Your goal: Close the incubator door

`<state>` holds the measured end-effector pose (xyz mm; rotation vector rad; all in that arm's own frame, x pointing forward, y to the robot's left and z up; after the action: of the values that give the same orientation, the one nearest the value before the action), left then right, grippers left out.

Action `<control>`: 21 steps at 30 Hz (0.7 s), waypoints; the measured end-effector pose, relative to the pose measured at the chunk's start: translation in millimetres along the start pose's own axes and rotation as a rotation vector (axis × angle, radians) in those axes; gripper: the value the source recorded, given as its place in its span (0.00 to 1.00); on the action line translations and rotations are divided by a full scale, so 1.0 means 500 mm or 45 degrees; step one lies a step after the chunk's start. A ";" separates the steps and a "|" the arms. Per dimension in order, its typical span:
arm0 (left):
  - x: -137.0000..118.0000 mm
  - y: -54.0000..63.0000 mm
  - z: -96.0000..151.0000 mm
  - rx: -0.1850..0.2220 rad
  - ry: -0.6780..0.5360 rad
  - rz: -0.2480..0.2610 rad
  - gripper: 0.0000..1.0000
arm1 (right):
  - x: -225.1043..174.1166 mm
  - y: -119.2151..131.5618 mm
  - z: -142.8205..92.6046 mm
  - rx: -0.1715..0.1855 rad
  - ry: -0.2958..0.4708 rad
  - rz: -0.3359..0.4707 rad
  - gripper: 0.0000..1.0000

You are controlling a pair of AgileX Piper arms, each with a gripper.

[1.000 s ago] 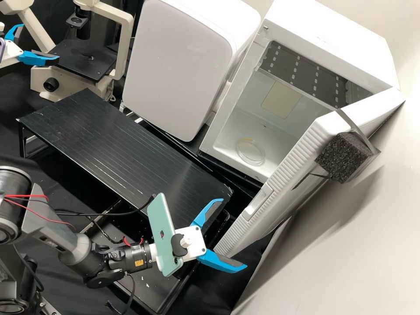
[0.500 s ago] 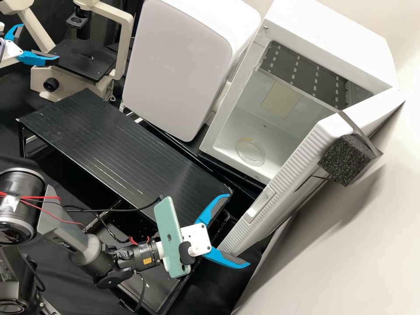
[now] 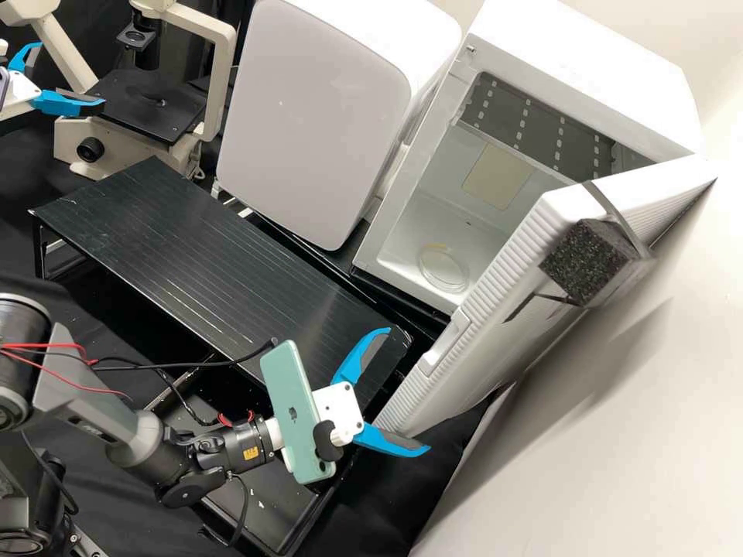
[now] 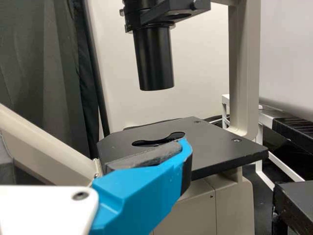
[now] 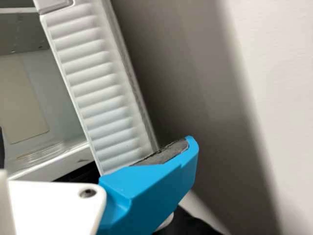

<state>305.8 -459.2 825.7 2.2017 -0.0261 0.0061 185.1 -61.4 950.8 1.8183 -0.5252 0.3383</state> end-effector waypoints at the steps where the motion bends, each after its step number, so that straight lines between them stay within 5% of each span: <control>1: 0.000 0.000 0.000 0.000 0.000 0.000 1.00 | -0.002 -0.002 -0.005 0.004 0.006 -0.006 1.00; 11: 0.000 0.000 0.000 0.000 0.000 0.000 1.00 | -0.015 -0.075 -0.049 0.015 0.090 -0.240 1.00; 15: 0.000 0.000 0.000 0.000 0.000 0.000 1.00 | -0.025 -0.105 -0.083 -0.021 0.212 -0.369 1.00; 21: 0.000 0.000 0.000 0.000 0.000 0.000 1.00 | -0.051 -0.108 -0.117 -0.017 0.353 -0.369 1.00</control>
<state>305.8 -459.2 825.7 2.2017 -0.0261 0.0061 192.8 11.9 911.9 1.7685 -0.0691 0.3778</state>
